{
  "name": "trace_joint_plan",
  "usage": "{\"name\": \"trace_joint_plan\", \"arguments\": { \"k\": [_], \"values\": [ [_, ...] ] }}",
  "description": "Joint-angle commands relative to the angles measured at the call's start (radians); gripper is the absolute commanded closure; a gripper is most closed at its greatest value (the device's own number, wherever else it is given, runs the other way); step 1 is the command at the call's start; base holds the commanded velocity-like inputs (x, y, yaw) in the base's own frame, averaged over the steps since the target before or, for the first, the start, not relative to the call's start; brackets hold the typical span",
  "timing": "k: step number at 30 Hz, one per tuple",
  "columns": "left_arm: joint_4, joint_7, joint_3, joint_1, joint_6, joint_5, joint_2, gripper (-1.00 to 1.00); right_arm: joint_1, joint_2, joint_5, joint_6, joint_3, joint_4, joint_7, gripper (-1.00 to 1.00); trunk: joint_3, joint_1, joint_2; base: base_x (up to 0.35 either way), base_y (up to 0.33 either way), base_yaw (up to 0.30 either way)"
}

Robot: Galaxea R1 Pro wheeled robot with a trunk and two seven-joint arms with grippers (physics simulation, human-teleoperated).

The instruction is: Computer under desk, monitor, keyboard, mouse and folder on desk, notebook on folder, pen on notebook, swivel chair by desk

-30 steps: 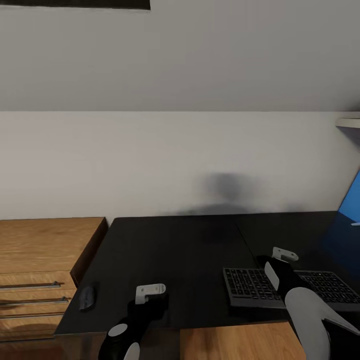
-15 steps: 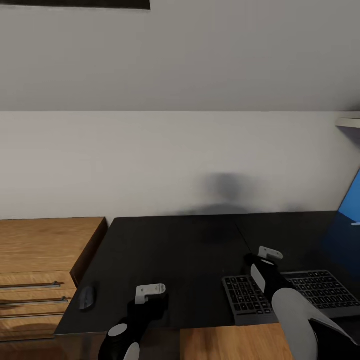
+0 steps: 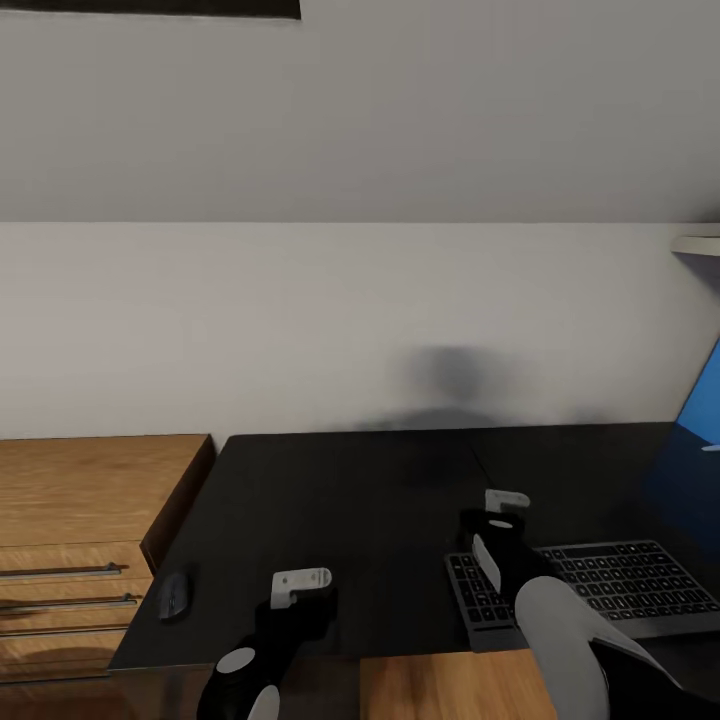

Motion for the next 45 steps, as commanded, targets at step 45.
{"name": "trace_joint_plan", "arguments": {
  "k": [45],
  "values": [
    [0.0, 0.01, -0.002, -0.001, 0.002, 0.009, 0.0, -1.0, 0.0, 0.029, 0.024, 0.019, 0.001, -0.01, -0.004, -1.0, -0.001, 0.0, -0.001, 0.0, 0.0, 0.042]
  ]
}}
